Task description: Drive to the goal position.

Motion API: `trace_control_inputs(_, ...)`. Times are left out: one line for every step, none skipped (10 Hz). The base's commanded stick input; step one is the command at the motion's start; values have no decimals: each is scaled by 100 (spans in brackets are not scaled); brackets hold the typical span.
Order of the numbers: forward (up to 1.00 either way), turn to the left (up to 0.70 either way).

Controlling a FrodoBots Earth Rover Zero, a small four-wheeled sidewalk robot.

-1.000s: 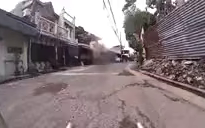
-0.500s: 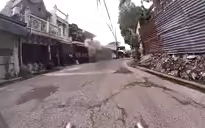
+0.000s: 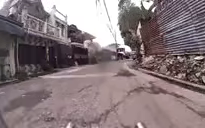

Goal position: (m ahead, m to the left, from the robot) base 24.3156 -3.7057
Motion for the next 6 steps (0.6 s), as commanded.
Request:
trace_control_inputs(70,0)
trace_control_inputs(70,0)
trace_control_inputs(70,-1)
trace_control_inputs(70,-14)
trace_control_inputs(70,-11)
trace_control_inputs(70,-7)
